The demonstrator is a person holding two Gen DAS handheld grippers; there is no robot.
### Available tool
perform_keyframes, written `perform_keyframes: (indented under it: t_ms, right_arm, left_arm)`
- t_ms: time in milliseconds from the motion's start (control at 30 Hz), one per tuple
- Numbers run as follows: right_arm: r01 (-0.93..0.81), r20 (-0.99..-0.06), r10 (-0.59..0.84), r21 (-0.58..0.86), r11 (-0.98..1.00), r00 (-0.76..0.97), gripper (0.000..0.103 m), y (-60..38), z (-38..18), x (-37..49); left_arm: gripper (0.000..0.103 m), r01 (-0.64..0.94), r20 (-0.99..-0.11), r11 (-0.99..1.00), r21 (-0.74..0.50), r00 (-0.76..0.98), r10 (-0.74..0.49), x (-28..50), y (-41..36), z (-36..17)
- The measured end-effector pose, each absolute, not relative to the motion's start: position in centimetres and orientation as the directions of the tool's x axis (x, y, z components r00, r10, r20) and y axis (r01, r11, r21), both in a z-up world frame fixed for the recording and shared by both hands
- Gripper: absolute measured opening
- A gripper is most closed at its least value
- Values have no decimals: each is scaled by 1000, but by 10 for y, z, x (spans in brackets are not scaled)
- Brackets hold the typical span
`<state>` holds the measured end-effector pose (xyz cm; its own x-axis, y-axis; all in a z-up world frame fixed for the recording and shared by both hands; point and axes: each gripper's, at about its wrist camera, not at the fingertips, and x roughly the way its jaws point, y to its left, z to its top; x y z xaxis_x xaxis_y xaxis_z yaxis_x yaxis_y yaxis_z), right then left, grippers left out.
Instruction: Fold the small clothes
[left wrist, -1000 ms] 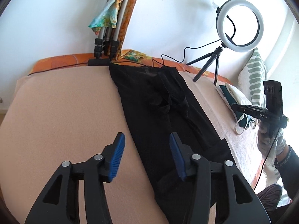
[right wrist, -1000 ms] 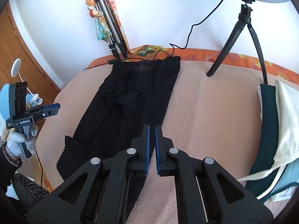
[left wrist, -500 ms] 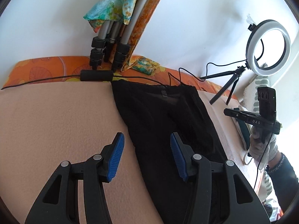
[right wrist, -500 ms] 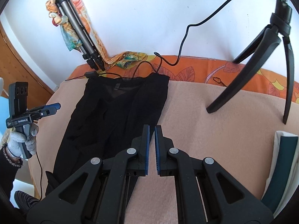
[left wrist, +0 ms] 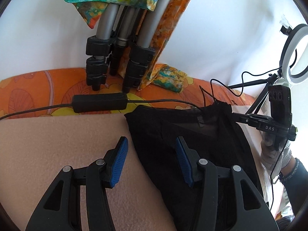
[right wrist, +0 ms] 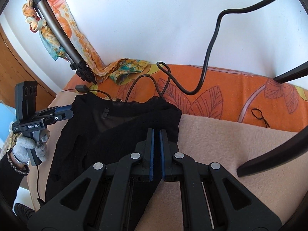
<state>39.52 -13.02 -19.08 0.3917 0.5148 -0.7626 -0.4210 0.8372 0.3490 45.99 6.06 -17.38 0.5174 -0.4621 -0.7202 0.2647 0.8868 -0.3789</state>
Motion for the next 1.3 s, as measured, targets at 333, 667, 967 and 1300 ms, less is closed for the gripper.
perform_keyframes:
  t_ms: [333, 667, 967, 1300]
  right_arm:
    - [-425, -760, 529, 365, 828, 378, 6, -123, -194, 415]
    - [-446, -769, 492, 302, 843, 409, 6, -113, -191, 410]
    - [-492, -745, 487, 245, 836, 456, 2, -110, -155, 388]
    - [-405, -797, 429, 256, 878, 425, 33, -120, -159, 397]
  left_arm:
    - [37, 281, -701, 886, -370, 541, -465, 479, 59, -174]
    - [4, 332, -713, 900, -281, 556, -427, 478, 37, -174]
    - [3, 355, -673, 883, -307, 575, -466, 460, 31, -149]
    - [3, 340, -670, 894, -291, 595, -444, 459, 30, -137]
